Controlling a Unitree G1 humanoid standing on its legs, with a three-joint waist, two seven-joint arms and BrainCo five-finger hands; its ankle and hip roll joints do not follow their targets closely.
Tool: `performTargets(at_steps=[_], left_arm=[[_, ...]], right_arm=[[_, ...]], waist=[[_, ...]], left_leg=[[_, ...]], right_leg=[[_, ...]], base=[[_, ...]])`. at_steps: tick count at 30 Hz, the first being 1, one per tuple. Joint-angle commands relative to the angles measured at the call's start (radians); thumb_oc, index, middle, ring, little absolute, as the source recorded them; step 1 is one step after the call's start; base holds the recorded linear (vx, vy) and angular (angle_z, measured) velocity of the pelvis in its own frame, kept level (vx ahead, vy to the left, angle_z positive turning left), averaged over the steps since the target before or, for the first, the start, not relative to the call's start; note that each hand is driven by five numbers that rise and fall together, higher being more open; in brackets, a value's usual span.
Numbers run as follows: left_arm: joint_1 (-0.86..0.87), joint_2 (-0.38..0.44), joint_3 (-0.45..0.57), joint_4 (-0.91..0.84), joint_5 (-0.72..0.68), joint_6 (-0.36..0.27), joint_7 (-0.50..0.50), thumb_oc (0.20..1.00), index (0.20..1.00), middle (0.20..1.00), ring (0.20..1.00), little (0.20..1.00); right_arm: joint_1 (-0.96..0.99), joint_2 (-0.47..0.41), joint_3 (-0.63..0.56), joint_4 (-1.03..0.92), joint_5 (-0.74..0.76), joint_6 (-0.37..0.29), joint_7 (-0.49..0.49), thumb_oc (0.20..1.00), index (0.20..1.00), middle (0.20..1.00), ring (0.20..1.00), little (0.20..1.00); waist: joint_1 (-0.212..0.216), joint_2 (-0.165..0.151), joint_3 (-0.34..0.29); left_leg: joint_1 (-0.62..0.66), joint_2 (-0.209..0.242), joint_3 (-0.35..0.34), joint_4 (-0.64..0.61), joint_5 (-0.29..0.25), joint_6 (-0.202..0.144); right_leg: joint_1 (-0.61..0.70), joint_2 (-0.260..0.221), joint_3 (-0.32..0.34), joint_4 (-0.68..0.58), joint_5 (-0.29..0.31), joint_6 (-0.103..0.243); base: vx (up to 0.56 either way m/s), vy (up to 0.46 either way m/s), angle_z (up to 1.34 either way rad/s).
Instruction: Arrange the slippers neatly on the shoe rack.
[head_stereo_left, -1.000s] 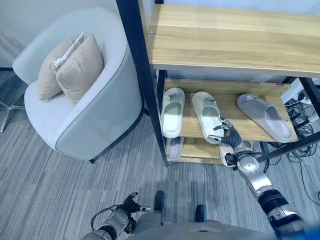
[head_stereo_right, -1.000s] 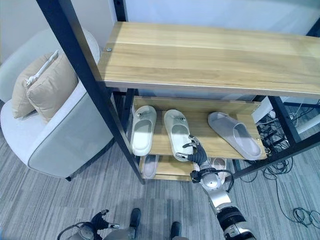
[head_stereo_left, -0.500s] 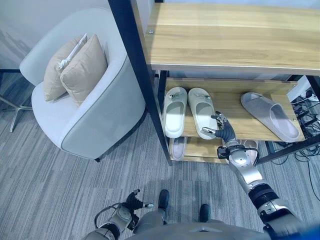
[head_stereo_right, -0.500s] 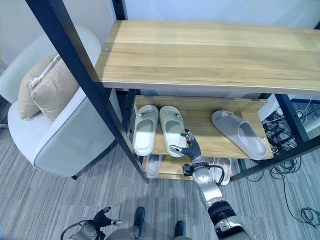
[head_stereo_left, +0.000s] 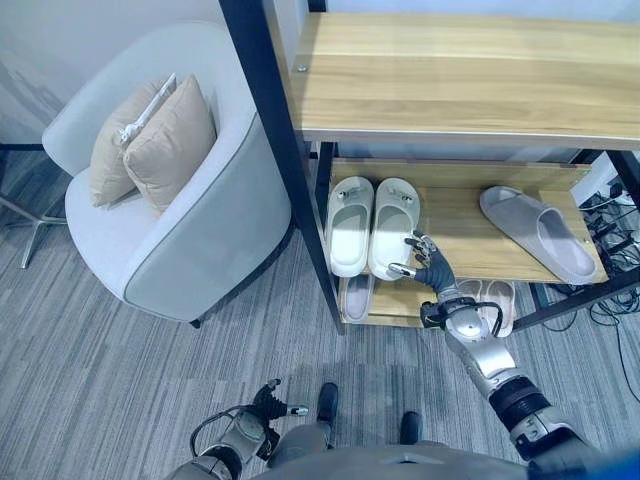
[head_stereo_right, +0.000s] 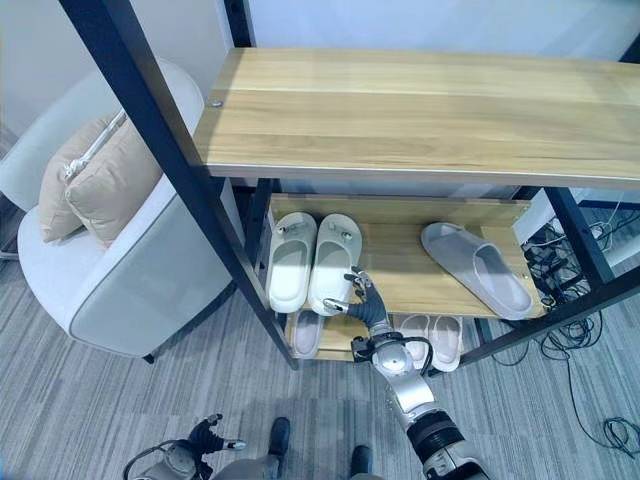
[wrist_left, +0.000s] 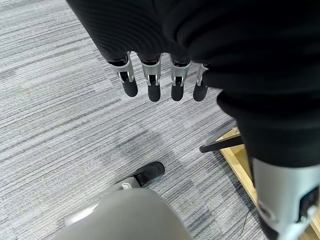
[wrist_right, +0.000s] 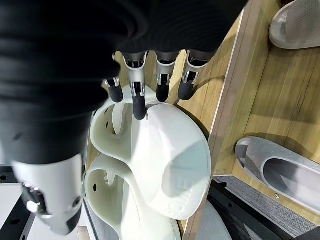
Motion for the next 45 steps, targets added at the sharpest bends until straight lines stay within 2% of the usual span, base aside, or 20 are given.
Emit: performTargets(at_steps=[1, 10, 13, 23, 25, 28, 31, 33, 36, 39, 41, 43, 45], left_arm=[[-0.054, -0.014, -0.021, 0.074, -0.027, -0.004, 0.031, 1.0, 1.0, 1.0, 1.0, 1.0], [-0.048, -0.01, -0.008, 0.081, -0.019, -0.006, 0.028, 1.0, 1.0, 1.0, 1.0, 1.0], [-0.044, -0.005, -0.004, 0.079, -0.006, -0.014, 0.023, 1.0, 1.0, 1.0, 1.0, 1.0], [-0.035, -0.011, 0.004, 0.092, 0.0, -0.015, 0.008, 1.0, 1.0, 1.0, 1.0, 1.0], [-0.033, -0.001, 0.018, 0.087, 0.029, -0.025, 0.007, 1.0, 1.0, 1.0, 1.0, 1.0], [-0.031, 0.003, 0.02, 0.091, 0.04, -0.028, -0.002, 1.0, 1.0, 1.0, 1.0, 1.0], [-0.026, 0.013, 0.009, 0.11, 0.049, -0.032, -0.02, 1.0, 1.0, 1.0, 1.0, 1.0], [-0.03, 0.019, 0.001, 0.115, 0.047, -0.031, -0.019, 1.0, 1.0, 1.0, 1.0, 1.0], [-0.039, 0.029, -0.013, 0.123, 0.016, -0.029, -0.025, 1.0, 1.0, 1.0, 1.0, 1.0], [-0.04, 0.036, -0.018, 0.12, 0.011, -0.033, -0.022, 1.0, 1.0, 1.0, 1.0, 1.0], [-0.04, 0.035, -0.023, 0.115, -0.004, -0.037, -0.016, 1.0, 1.0, 1.0, 1.0, 1.0], [-0.039, 0.033, -0.029, 0.115, -0.018, -0.037, -0.015, 1.0, 1.0, 1.0, 1.0, 1.0], [-0.038, 0.032, -0.039, 0.116, -0.033, -0.035, -0.012, 1.0, 1.0, 1.0, 1.0, 1.0]], right_arm=[[-0.024, 0.032, 0.038, -0.111, 0.032, -0.046, 0.056, 1.0, 1.0, 1.0, 1.0, 1.0], [-0.003, 0.006, 0.014, -0.13, 0.008, -0.061, 0.061, 1.0, 1.0, 1.0, 1.0, 1.0], [0.002, -0.017, -0.016, -0.141, -0.044, -0.083, 0.048, 1.0, 1.0, 1.0, 1.0, 1.0], [0.013, -0.057, -0.077, -0.117, -0.154, -0.085, -0.011, 1.0, 1.0, 1.0, 1.0, 1.0], [-0.013, -0.149, -0.143, -0.139, -0.356, -0.091, -0.103, 1.0, 1.0, 1.0, 1.0, 1.0], [-0.038, -0.206, -0.223, -0.105, -0.386, -0.078, -0.151, 1.0, 1.0, 1.0, 1.0, 1.0], [-0.08, -0.282, -0.282, 0.034, -0.409, -0.048, -0.204, 1.0, 1.0, 1.0, 1.0, 1.0], [-0.106, -0.28, -0.301, 0.092, -0.349, -0.053, -0.216, 1.0, 1.0, 1.0, 1.0, 1.0], [-0.194, -0.335, -0.297, 0.286, -0.266, -0.036, -0.226, 1.0, 1.0, 1.0, 1.0, 1.0], [-0.235, -0.364, -0.313, 0.324, -0.28, -0.023, -0.272, 1.0, 1.0, 1.0, 1.0, 1.0], [-0.26, -0.359, -0.329, 0.371, -0.237, -0.013, -0.289, 1.0, 1.0, 1.0, 1.0, 1.0], [-0.277, -0.354, -0.326, 0.405, -0.202, -0.012, -0.286, 1.0, 1.0, 1.0, 1.0, 1.0], [-0.308, -0.349, -0.293, 0.48, -0.144, -0.008, -0.244, 1.0, 1.0, 1.0, 1.0, 1.0]], waist=[[0.029, -0.015, 0.005], [0.02, -0.017, -0.001], [0.015, -0.015, -0.004], [0.01, -0.006, -0.013], [0.013, -0.007, -0.015], [0.016, -0.008, -0.019], [0.02, -0.009, -0.018], [0.021, -0.008, -0.018], [0.028, 0.0, -0.01], [0.035, 0.014, -0.003], [0.041, 0.03, 0.002], [0.042, 0.035, 0.004], [0.043, 0.037, 0.005]], left_leg=[[0.03, 0.011, 0.069, 0.011, -0.107, -0.019], [0.042, 0.01, 0.075, 0.011, -0.112, -0.019], [0.051, 0.011, 0.08, 0.011, -0.115, -0.019], [0.058, 0.019, 0.086, 0.011, -0.117, -0.021], [0.062, 0.021, 0.085, 0.011, -0.121, -0.022], [0.062, 0.023, 0.082, 0.011, -0.122, -0.023], [0.055, 0.023, 0.078, 0.011, -0.121, -0.025], [0.053, 0.024, 0.078, 0.011, -0.121, -0.026], [0.032, 0.022, 0.076, 0.011, -0.112, -0.029], [0.007, 0.02, 0.075, 0.011, -0.103, -0.031], [-0.016, 0.016, 0.07, 0.011, -0.094, -0.031], [-0.023, 0.014, 0.068, 0.011, -0.092, -0.032], [-0.029, 0.013, 0.069, 0.011, -0.088, -0.034]], right_leg=[[0.06, -0.058, -0.005, 0.006, -0.018, 0.065], [0.069, -0.06, -0.002, 0.006, -0.018, 0.066], [0.073, -0.059, 0.002, 0.006, -0.02, 0.066], [0.077, -0.054, 0.007, 0.006, -0.027, 0.064], [0.081, -0.051, 0.006, 0.006, -0.034, 0.065], [0.083, -0.049, 0.003, 0.006, -0.036, 0.065], [0.081, -0.045, -0.001, 0.006, -0.036, 0.064], [0.079, -0.044, -0.002, 0.006, -0.036, 0.064], [0.064, -0.045, -0.002, 0.006, -0.035, 0.063], [0.041, -0.047, -0.003, 0.006, -0.031, 0.064], [0.021, -0.048, -0.001, 0.006, -0.027, 0.064], [0.015, -0.049, -0.001, 0.006, -0.025, 0.064], [0.011, -0.049, 0.001, 0.006, -0.024, 0.063]], base=[[0.0, 0.0, 0.0], [0.0, 0.0, 0.0], [0.0, -0.009, -0.06], [0.01, -0.013, -0.01], [0.05, -0.064, 0.01], [0.04, -0.054, 0.0], [0.03, -0.062, 0.0], [0.02, -0.052, -0.01], [0.0, -0.059, -0.01], [-0.01, -0.032, 0.01], [0.0, 0.0, 0.0], [0.0, 0.0, 0.0], [0.0, 0.0, 0.0]])
